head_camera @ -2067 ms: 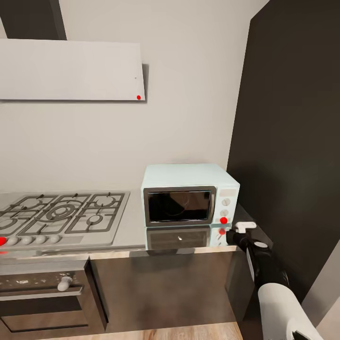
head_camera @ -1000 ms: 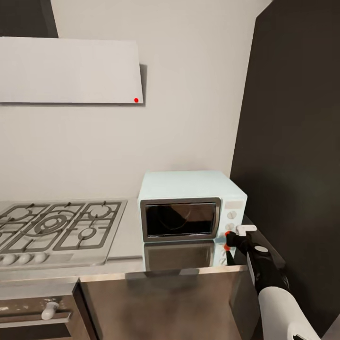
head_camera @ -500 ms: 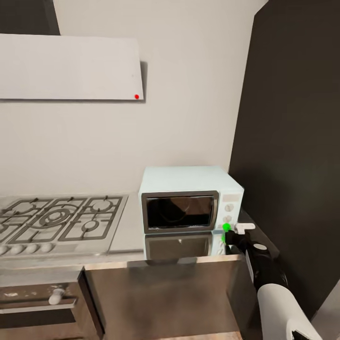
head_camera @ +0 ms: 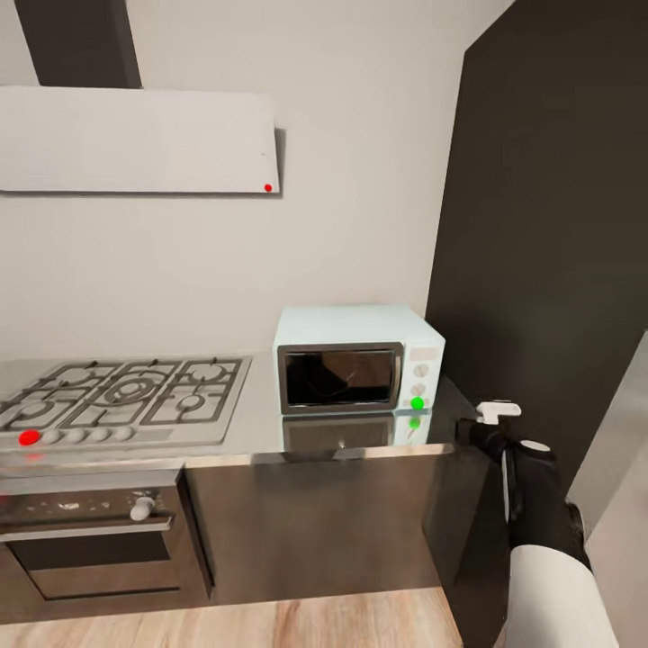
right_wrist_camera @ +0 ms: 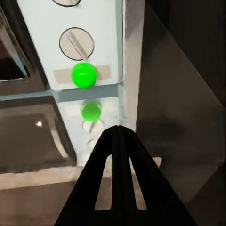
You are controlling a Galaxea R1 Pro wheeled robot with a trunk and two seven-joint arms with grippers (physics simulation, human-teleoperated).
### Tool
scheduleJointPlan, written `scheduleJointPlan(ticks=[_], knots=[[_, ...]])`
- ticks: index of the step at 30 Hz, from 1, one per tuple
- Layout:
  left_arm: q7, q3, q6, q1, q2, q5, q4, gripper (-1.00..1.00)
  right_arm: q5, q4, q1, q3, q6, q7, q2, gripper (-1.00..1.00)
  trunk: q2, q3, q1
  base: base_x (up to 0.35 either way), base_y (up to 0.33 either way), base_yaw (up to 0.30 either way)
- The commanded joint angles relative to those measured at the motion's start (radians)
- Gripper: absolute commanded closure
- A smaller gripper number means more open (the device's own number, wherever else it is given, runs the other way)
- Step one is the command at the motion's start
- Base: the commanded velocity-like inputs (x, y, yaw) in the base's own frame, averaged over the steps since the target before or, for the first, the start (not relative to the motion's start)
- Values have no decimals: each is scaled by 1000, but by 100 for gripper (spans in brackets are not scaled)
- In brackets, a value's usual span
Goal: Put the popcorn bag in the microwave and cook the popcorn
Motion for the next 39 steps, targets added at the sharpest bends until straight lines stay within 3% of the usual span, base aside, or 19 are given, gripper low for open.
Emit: scheduleJointPlan(ticks=[1,7,9,10,11,13,17,18,19,21,22,24,26,27,31,33,35,37,39], knots=[[-3,-7,3,-1,0,10,0,-100,14,-42,14,-3,36,33,2,100,-1,-1,0,-345,0,0],[-3,-7,3,-1,0,10,0,-100,24,-75,23,2,71,57,5,100,-1,-1,0,-345,0,0],[-3,-7,3,-1,1,10,0,-100,27,-40,23,3,64,56,28,100,-1,-1,0,-345,0,0],[-3,-7,3,-1,1,10,0,-100,48,23,28,3,60,51,37,100,-1,-1,0,-345,0,0],[-3,-7,3,-1,1,10,0,-100,101,142,32,3,32,42,40,100,-1,-1,0,-345,0,0],[-3,-7,3,-1,2,10,0,-100,181,372,34,-1,-119,-18,39,100,-1,-1,0,-345,0,0],[-3,-7,3,-1,2,10,0,-100,224,781,35,-3,-285,-247,33,100,-1,-1,0,-264,0,0],[-3,-7,3,-1,2,10,0,-100,225,952,35,-3,-364,-312,6,100,-1,-1,0,-50,0,0],[-3,-7,3,-1,2,10,0,-100,225,1011,35,-3,-389,-325,-13,100,-1,-1,0,-32,0,0],[-3,-7,3,-1,2,10,0,-100,221,1144,36,-3,-429,-341,-75,100,-1,-1,0,-12,0,0],[-3,-6,3,-1,2,10,0,-100,220,1166,41,-3,-435,-342,-92,100,-1,-1,0,-5,0,0],[-3,-6,3,-1,2,10,0,-100,213,1193,115,-4,-451,-342,-124,100,-1,-1,0,-2,0,0],[-3,-6,4,-1,2,10,0,-100,209,1200,202,-5,-488,-341,-133,100,-1,-1,0,0,0,0],[-3,-6,3,-1,2,10,0,-100,208,1202,277,-5,-531,-341,-140,100,-1,-1,0,0,0,0],[-3,-6,4,-1,2,10,0,-100,206,1203,396,-6,-559,-341,-145,100,-1,-1,0,0,0,0],[-3,-6,3,-1,3,11,0,-100,185,1203,445,-6,-560,-342,-145,100,-1,-1,0,0,0,0],[-3,-6,4,-1,3,11,0,-100,128,1203,484,-7,-559,-344,-146,100,-1,-1,0,0,0,0],[-3,-6,4,-1,3,11,0,-100,-1,1203,515,-7,-561,-346,-147,100,-1,-1,0,0,0,0],[-3,-6,3,-1,3,12,0,-100,-38,1203,519,-6,-562,-347,-149,100,-1,-1,0,0,0,0]])
